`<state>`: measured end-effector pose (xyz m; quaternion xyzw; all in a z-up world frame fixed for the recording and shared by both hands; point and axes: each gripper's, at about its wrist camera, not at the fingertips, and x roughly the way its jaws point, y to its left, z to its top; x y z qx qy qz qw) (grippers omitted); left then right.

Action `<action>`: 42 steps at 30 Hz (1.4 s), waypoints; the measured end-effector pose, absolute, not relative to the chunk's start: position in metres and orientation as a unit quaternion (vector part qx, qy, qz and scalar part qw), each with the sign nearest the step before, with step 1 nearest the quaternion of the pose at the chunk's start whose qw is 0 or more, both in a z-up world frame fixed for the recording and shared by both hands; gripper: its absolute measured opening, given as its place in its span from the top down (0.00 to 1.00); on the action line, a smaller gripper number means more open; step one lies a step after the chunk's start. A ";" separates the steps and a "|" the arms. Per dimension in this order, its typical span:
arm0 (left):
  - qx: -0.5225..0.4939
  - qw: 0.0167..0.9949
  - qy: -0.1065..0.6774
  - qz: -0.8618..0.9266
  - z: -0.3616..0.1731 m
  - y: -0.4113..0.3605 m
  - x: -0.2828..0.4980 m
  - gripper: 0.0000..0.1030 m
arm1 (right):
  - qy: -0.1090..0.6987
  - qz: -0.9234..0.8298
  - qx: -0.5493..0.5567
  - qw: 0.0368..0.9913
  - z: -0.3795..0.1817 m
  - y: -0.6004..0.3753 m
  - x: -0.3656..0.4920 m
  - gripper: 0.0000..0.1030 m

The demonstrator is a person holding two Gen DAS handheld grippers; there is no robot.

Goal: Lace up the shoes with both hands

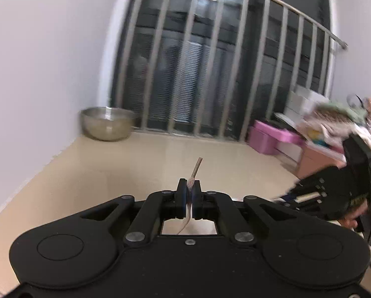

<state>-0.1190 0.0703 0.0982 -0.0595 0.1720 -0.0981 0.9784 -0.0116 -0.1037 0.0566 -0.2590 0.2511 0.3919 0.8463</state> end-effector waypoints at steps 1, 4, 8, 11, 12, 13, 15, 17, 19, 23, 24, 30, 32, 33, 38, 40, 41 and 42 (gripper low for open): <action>-0.060 0.976 0.182 -0.105 0.093 0.064 -0.114 0.96 | 0.242 0.396 -0.274 0.842 0.058 -0.098 -0.018 0.82; -0.065 0.969 0.199 -0.128 0.084 0.051 -0.103 0.96 | 0.203 0.411 -0.326 0.827 0.063 -0.085 -0.037 0.61; -0.084 0.953 0.236 -0.172 0.083 0.042 -0.076 0.96 | 0.174 0.437 -0.364 0.804 0.070 -0.072 -0.046 0.59; -0.103 0.935 0.274 -0.202 0.074 0.035 -0.057 0.96 | 0.200 0.463 -0.359 0.786 0.069 -0.068 -0.033 0.71; -0.107 0.930 0.283 -0.209 0.072 0.033 -0.053 0.96 | 0.210 0.470 -0.356 0.780 0.068 -0.067 -0.028 0.86; -0.108 0.928 0.289 -0.210 0.071 0.032 -0.050 0.96 | 0.206 0.470 -0.355 0.781 0.068 -0.069 -0.025 0.84; -0.110 0.923 0.298 -0.218 0.074 0.032 -0.045 0.96 | 0.212 0.476 -0.336 0.785 0.071 -0.070 -0.020 0.87; -0.118 0.914 0.311 -0.235 0.076 0.032 -0.038 0.96 | 0.226 0.483 -0.307 0.788 0.074 -0.076 -0.017 0.89; -0.119 0.903 0.331 -0.246 0.072 0.026 -0.028 0.96 | 0.253 0.493 -0.245 0.796 0.071 -0.087 -0.004 0.89; -0.139 0.883 0.385 -0.232 0.051 0.017 -0.003 0.95 | 0.325 0.512 -0.053 0.794 0.054 -0.120 0.035 0.87; -0.154 0.877 0.393 -0.229 0.044 0.019 0.001 0.95 | 0.341 0.513 -0.005 0.788 0.050 -0.129 0.045 0.85; -0.235 0.842 0.419 -0.245 0.025 0.040 0.013 0.95 | 0.390 0.505 0.155 0.754 0.022 -0.155 0.072 0.77; -0.239 0.829 0.434 -0.259 0.024 0.044 0.021 0.95 | 0.401 0.500 0.186 0.745 0.015 -0.160 0.077 0.75; -0.232 0.823 0.443 -0.268 0.026 0.045 0.025 0.95 | 0.408 0.496 0.199 0.740 0.012 -0.162 0.078 0.66; -0.162 0.830 0.456 -0.278 0.053 0.033 0.028 0.95 | 0.409 0.477 0.224 0.745 0.012 -0.166 0.067 0.62; -0.128 0.846 0.441 -0.269 0.058 0.025 0.019 0.95 | 0.394 0.481 0.235 0.747 0.019 -0.170 0.058 0.62; -0.113 0.858 0.428 -0.259 0.064 0.023 0.011 0.95 | 0.385 0.483 0.246 0.747 0.022 -0.173 0.054 0.59; -0.094 0.872 0.412 -0.248 0.071 0.021 0.002 0.95 | 0.370 0.480 0.251 0.755 0.029 -0.175 0.048 0.52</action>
